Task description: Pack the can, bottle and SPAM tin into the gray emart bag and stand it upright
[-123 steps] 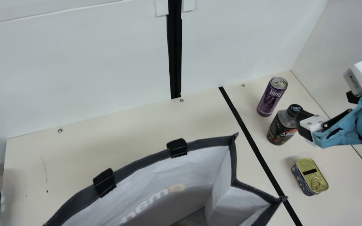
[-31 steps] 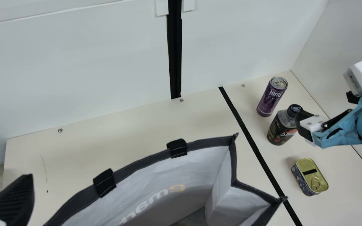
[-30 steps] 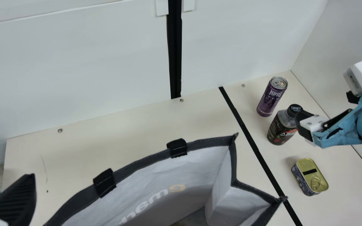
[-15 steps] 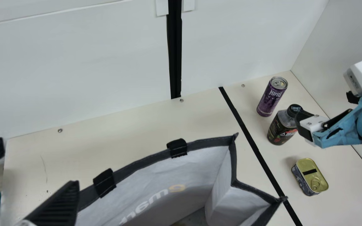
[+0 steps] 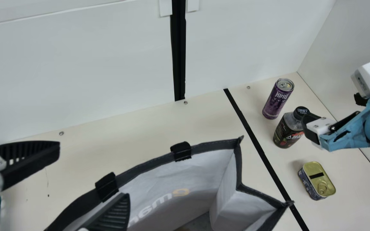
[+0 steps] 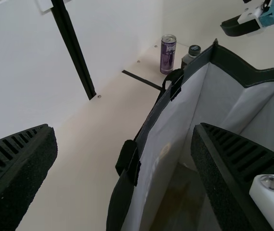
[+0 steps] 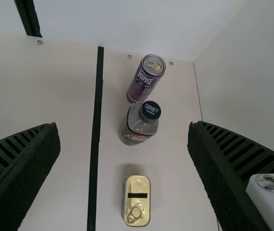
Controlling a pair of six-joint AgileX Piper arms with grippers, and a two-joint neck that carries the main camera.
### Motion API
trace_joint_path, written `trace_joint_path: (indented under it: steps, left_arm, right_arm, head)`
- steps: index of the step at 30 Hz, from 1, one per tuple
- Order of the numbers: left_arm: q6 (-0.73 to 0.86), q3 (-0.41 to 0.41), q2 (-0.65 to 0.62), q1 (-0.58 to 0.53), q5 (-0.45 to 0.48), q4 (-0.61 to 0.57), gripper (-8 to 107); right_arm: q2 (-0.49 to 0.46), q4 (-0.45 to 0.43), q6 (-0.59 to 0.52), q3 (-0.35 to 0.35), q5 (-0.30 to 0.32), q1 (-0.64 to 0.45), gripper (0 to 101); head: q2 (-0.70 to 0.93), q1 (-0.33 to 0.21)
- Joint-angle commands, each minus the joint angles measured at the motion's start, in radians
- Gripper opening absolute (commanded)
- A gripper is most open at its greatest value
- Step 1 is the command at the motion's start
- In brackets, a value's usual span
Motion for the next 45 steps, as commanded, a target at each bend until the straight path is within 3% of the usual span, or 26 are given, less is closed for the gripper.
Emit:
trace_joint_path:
  steps: [1,18,45]
  left_arm:
    - [0.004,-0.002,0.012,-0.002,0.002,-0.009,90]
    - [0.049,-0.033,0.123,0.022,0.002,-0.082,90]
    - [0.114,-0.005,0.239,0.05,0.002,-0.168,90]
  right_arm:
    - [0.0,0.0,0.0,0.0,0.0,0.0,95]
    - [0.0,0.0,0.0,0.0,0.0,0.0,95]
    - [0.0,0.0,0.0,0.0,0.0,0.0,95]
  head:
    - [-0.001,-0.023]
    - [-0.001,-0.023]
    - [-0.001,-0.023]
